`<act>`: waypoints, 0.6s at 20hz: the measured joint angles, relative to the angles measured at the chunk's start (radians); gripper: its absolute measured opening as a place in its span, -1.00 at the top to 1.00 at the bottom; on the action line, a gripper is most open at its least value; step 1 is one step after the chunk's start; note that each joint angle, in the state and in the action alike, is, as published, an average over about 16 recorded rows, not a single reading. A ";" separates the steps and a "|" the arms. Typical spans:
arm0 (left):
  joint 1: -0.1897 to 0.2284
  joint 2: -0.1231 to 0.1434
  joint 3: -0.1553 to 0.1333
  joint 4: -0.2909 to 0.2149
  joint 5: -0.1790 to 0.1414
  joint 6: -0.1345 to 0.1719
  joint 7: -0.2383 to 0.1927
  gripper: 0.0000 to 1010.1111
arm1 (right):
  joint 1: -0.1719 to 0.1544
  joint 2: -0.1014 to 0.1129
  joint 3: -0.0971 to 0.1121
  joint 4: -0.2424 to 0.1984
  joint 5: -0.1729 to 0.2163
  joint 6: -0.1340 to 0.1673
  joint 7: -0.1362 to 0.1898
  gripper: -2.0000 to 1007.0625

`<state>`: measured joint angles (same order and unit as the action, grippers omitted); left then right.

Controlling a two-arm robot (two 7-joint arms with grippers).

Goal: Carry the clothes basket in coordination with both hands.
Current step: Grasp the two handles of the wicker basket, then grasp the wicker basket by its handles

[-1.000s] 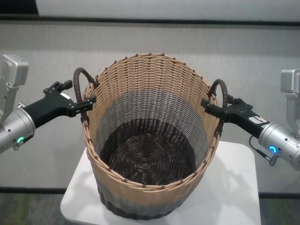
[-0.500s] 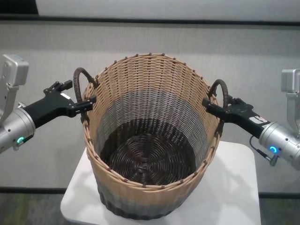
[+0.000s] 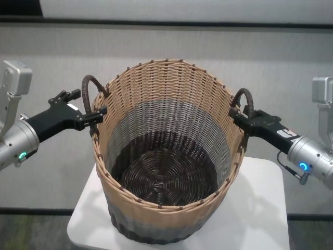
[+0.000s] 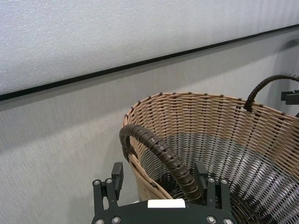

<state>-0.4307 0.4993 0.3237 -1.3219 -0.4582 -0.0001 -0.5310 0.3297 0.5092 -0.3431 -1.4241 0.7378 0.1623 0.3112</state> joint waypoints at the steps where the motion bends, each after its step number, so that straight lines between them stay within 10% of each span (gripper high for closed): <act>1: 0.000 0.000 0.000 0.000 0.000 0.000 0.000 -0.99 | 0.000 0.000 0.000 0.000 0.000 0.000 0.000 -0.03; 12: 0.000 0.000 0.001 -0.001 0.001 0.001 0.000 -0.75 | 0.000 0.001 -0.001 -0.001 0.001 0.001 0.000 0.71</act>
<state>-0.4307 0.4998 0.3244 -1.3224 -0.4576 0.0008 -0.5310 0.3292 0.5101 -0.3436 -1.4251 0.7386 0.1630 0.3113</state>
